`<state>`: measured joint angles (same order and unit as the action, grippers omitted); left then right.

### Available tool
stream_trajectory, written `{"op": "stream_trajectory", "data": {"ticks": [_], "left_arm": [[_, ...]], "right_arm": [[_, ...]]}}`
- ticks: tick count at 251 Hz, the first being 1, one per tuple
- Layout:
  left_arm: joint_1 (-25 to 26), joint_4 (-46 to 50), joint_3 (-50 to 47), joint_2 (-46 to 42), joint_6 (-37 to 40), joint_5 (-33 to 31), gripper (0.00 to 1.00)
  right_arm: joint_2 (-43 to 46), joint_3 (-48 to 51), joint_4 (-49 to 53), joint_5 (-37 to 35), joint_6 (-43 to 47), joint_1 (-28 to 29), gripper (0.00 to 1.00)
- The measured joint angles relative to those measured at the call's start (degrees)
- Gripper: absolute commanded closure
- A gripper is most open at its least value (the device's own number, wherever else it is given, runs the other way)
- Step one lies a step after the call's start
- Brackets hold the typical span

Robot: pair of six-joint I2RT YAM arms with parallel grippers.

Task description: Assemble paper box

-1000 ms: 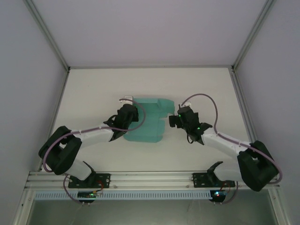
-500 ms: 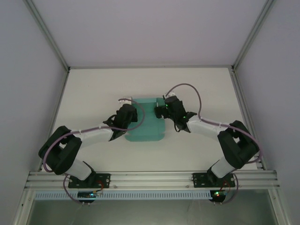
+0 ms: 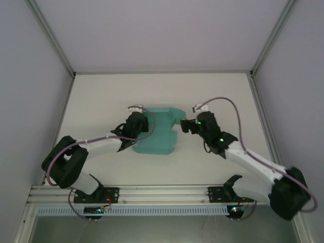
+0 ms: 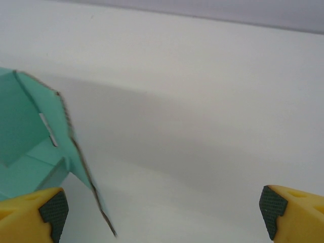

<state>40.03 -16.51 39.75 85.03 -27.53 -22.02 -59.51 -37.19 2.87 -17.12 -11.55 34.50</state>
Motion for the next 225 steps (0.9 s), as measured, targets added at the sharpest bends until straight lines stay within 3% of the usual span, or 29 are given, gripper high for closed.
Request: {"op": "stream_trajectory", "data": {"ticks": [42,61,82,116,156,191,225], "left_arm": [[-1.66,-1.25,-0.72,-1.62,0.07,3.15,1.00],[-1.79,-2.60,-1.57,-2.12,0.50,4.61,1.00],[-1.79,-3.52,-2.32,-2.16,1.11,6.34,1.00],[-1.79,-3.89,-2.97,-2.16,1.53,7.72,1.00],[-1.79,-4.09,-2.97,-2.16,1.60,7.91,1.00],[-1.79,-4.20,-2.97,-2.08,2.45,8.04,1.00],[-1.77,-4.31,-2.97,-1.88,3.04,8.81,1.00]], "right_arm": [[12.13,7.98,-1.11,12.17,0.22,-13.81,0.09],[11.32,8.79,-1.36,19.17,0.00,-20.28,0.13],[6.64,7.96,-2.45,25.77,0.42,-23.58,0.18],[-2.75,3.76,-2.73,37.00,2.47,-22.75,0.24],[-9.16,-0.22,-5.33,47.01,5.84,-17.64,0.36],[-13.66,-3.15,-5.31,49.27,9.46,-11.39,0.43],[-17.68,-6.38,-5.01,47.50,12.11,-6.40,0.40]]}}
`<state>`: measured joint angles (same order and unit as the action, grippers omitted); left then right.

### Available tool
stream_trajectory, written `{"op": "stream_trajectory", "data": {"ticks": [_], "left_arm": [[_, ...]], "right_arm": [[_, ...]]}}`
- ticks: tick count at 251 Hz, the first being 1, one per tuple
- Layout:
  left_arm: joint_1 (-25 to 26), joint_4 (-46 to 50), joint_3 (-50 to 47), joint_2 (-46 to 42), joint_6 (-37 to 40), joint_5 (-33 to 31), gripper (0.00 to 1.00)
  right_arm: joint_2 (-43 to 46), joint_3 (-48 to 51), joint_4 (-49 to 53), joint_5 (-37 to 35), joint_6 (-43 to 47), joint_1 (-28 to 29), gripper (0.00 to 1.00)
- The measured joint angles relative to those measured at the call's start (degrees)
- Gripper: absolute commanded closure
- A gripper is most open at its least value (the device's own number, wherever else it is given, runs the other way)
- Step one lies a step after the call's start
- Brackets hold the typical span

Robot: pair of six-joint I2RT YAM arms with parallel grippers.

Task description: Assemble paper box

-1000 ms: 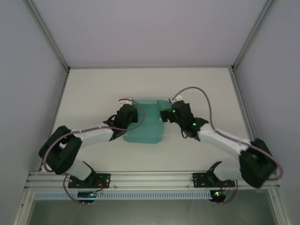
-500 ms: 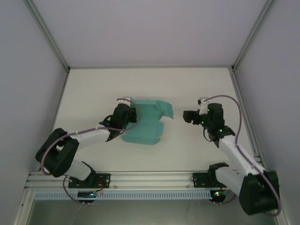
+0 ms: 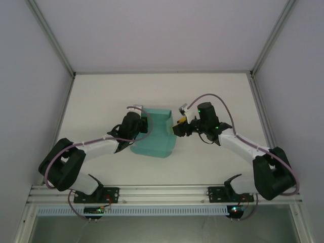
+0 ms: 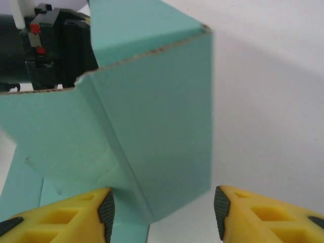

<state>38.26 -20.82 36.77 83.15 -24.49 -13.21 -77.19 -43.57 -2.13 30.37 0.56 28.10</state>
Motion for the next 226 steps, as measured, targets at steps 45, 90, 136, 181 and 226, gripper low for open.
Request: {"op": "stream_trajectory", "data": {"ticks": [45,90,136,181,226], "left_arm": [[0.17,0.02,0.00,0.63,0.48,-0.11,1.00],[1.31,0.07,0.13,0.72,0.68,-1.38,1.00],[1.73,1.38,2.12,1.86,-1.29,-5.90,1.00],[1.95,2.01,3.43,2.25,-3.78,-9.60,1.00],[2.95,3.28,4.31,2.29,-4.66,-9.18,1.00]], "right_arm": [[-3.69,-2.60,-1.57,-13.77,-0.85,4.98,0.39],[-8.28,-4.44,-5.42,-32.98,-4.44,11.52,0.72],[-15.21,-11.65,-3.82,-52.65,-8.83,16.68,1.00],[-20.94,-21.38,6.47,-65.42,-19.47,20.26,1.00],[-26.27,-31.01,22.05,-72.63,-34.45,21.20,1.00]]}}
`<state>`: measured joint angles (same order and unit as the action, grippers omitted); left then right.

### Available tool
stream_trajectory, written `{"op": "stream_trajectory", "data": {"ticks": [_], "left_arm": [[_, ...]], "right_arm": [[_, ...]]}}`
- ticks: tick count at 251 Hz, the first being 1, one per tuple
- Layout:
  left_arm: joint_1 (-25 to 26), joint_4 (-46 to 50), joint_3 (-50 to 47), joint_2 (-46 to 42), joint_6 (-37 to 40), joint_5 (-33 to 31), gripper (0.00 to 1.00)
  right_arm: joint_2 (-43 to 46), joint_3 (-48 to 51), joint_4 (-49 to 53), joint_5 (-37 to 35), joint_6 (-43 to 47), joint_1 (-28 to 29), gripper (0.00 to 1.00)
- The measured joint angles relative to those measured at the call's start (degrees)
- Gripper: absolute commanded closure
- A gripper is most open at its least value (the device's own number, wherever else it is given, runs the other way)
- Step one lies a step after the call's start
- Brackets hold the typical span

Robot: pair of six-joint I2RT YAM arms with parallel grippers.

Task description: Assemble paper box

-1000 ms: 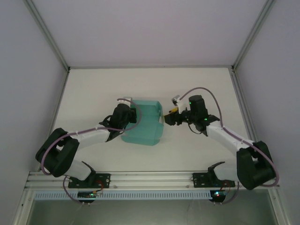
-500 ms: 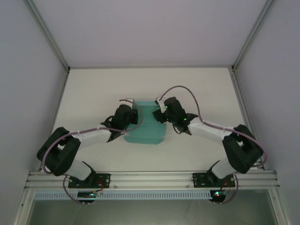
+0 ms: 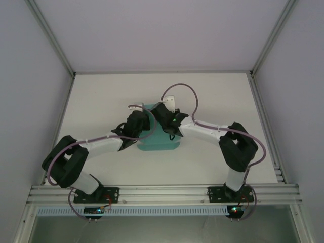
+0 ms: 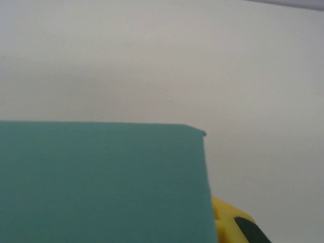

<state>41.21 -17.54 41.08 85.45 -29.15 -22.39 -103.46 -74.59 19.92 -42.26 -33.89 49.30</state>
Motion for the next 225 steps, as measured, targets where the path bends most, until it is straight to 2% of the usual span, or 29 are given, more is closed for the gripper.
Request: {"op": "stream_trajectory", "data": {"ticks": [34,69,97,136,155,165,225], "left_arm": [[0.50,0.55,0.76,0.20,-0.52,0.98,1.00],[0.76,0.85,0.87,0.22,-1.22,2.51,1.00],[0.81,1.92,0.90,0.24,-1.38,2.36,1.00],[1.42,3.76,0.90,0.24,-0.87,2.23,1.00],[1.60,3.89,0.90,0.22,-0.72,2.10,1.00],[1.68,3.89,0.98,0.22,-0.72,2.23,1.00],[1.55,3.93,1.18,0.22,-0.74,1.31,1.00]], "right_arm": [[-3.76,-7.06,11.69,-3.80,-10.03,0.33,1.00],[-4.57,-8.39,15.17,-5.05,-12.24,0.44,1.00],[-2.16,-2.49,6.82,-3.72,-6.78,0.37,1.00],[4.39,10.45,-10.14,6.86,3.48,-2.80,0.79],[6.97,15.06,-15.76,11.34,7.80,-5.73,0.73],[7.85,16.57,-17.90,13.64,9.94,-6.88,0.70],[10.38,19.23,-21.99,18.80,17.16,-8.57,0.65]]}}
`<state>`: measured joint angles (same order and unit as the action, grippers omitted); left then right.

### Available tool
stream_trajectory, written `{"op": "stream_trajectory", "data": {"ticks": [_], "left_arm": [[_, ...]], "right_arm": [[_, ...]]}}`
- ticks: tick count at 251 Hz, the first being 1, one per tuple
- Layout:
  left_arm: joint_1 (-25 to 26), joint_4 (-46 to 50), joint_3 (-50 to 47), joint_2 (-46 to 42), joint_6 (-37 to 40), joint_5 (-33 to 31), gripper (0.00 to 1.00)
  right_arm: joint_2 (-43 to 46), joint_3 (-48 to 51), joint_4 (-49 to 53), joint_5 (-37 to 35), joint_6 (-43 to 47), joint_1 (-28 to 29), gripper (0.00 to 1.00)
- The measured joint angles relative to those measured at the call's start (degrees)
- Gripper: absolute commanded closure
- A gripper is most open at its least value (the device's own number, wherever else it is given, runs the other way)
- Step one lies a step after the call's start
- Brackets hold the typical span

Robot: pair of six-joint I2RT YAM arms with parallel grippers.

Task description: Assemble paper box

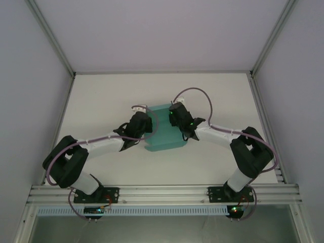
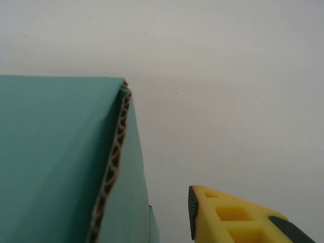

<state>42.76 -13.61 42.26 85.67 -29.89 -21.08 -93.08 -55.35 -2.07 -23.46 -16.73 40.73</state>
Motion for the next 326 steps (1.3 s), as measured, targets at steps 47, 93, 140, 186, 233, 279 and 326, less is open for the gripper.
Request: {"op": "stream_trajectory", "data": {"ticks": [47,93,140,186,233,279,326], "left_arm": [[-0.28,0.59,0.00,0.00,0.02,-0.83,1.00],[-0.20,0.52,0.02,0.00,0.00,-0.50,1.00],[0.07,-0.02,0.33,0.00,0.02,0.04,1.00],[0.59,0.02,0.87,0.00,0.04,0.13,1.00],[0.92,-0.07,1.31,0.00,0.02,0.50,1.00],[0.92,-0.04,2.21,0.00,0.02,1.27,1.00],[0.87,0.48,2.93,0.00,0.07,0.87,1.00]], "right_arm": [[0.00,0.48,-1.44,4.85,2.69,-1.31,0.60],[0.00,0.44,-1.57,6.84,3.74,-1.70,1.00],[-0.04,-0.79,0.79,1.92,0.81,-0.48,1.00],[-0.35,-1.66,2.84,-0.96,-3.45,-0.35,1.00],[-1.07,-3.69,5.75,-3.58,-5.03,-0.33,1.00],[-1.92,-6.73,9.88,-6.99,-6.84,0.04,1.00],[-1.57,-6.21,7.82,-7.13,-3.96,0.35,0.78]]}}
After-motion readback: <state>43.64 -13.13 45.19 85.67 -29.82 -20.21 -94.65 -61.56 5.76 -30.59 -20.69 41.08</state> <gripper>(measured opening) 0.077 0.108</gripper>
